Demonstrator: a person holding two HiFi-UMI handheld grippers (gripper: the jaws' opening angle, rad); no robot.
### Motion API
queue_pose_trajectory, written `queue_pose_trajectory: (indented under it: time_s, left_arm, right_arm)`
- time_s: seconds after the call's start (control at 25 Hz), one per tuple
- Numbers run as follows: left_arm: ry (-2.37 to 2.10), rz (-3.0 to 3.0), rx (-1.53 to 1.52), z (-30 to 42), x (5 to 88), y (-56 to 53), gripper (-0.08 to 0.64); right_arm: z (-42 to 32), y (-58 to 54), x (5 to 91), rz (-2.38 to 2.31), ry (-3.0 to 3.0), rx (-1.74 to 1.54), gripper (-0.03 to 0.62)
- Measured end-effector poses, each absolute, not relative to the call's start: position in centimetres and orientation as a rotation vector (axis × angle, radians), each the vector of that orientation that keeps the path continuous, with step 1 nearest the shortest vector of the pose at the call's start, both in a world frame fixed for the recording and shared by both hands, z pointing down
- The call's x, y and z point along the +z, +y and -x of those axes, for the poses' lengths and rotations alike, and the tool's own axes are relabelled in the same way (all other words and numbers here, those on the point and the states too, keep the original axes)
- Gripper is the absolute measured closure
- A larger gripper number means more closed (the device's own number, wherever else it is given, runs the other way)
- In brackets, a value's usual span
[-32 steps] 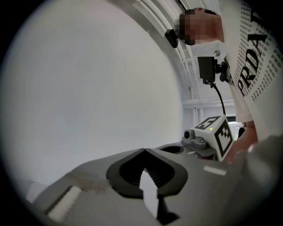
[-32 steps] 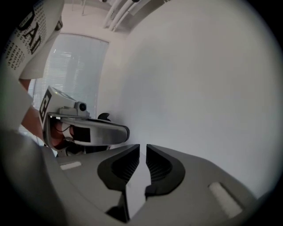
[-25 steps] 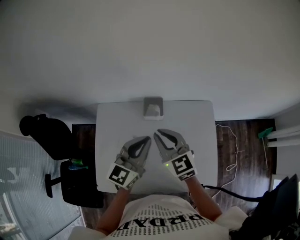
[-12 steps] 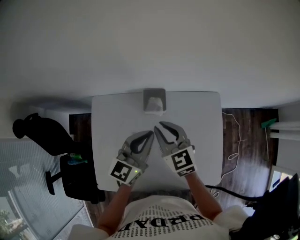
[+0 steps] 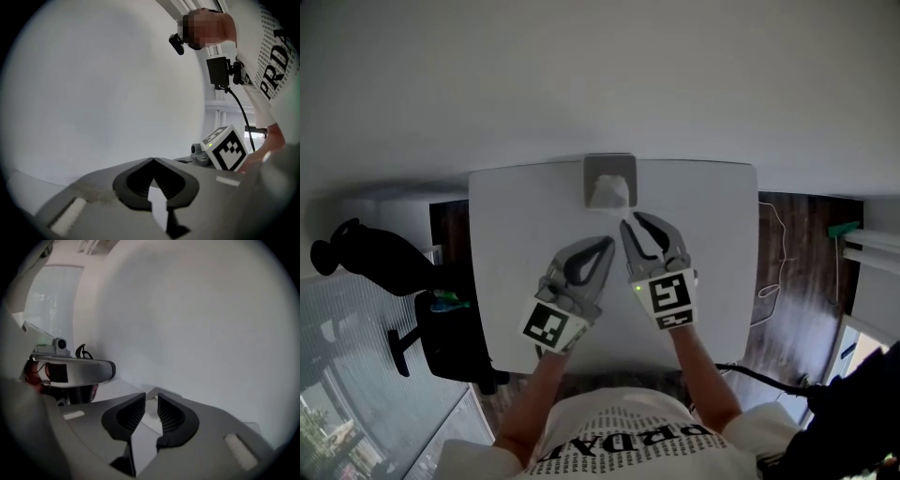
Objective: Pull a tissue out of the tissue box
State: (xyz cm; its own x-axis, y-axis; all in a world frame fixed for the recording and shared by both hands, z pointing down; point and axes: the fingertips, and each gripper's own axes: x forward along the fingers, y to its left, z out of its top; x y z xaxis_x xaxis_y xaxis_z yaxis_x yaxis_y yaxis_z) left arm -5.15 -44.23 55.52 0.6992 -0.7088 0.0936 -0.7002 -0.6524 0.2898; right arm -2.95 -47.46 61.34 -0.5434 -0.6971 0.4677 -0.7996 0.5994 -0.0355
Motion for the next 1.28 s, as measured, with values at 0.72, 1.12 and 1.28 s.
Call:
queue_pose_trajectory:
  time_s: [0.72,1.12,1.28]
  left_arm:
    - [-1.137,-2.516,-0.002,5.6,62.0,-45.9,0.568]
    - [-1.104,-2.485,-0.017,5.4,63.5,-45.4,0.568]
    - [-1.103,-2.477,-0.025,5.9,63.4,-44.8,0.568]
  right_arm:
    - [2.1,-49.7,69.2,-1.235,-2.291,0.498,0.511]
    - [2.6,-50.7,70.5,-1.252,-2.252,0.515,0.512]
    - [3.7,-50.1,70.0,-1.235,-2.235,0.454,0.549]
